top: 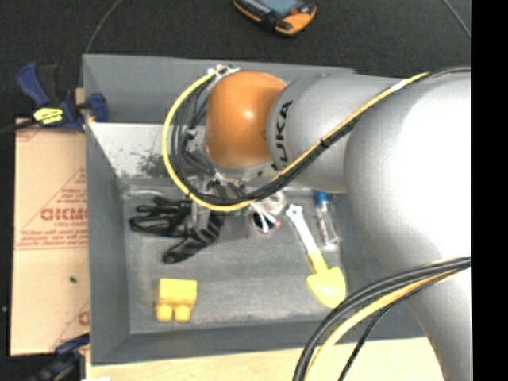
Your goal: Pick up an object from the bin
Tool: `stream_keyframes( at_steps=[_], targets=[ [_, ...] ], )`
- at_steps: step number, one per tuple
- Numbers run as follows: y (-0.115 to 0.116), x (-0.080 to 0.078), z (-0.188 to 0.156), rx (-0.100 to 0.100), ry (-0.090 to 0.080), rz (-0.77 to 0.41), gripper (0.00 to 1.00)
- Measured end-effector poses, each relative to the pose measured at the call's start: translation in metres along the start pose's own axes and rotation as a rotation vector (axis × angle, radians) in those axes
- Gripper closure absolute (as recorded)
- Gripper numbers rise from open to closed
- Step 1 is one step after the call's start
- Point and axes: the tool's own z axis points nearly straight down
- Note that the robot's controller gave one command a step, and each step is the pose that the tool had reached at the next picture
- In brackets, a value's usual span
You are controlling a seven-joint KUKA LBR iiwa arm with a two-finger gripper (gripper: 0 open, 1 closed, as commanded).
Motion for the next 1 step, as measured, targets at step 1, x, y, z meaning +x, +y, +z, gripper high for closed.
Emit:
stream_keyframes(
  at_steps=[1],
  targets=[
    [-0.0045,-0.0004,0.0044,-0.001,0.001,0.024,1.00]
  ],
)
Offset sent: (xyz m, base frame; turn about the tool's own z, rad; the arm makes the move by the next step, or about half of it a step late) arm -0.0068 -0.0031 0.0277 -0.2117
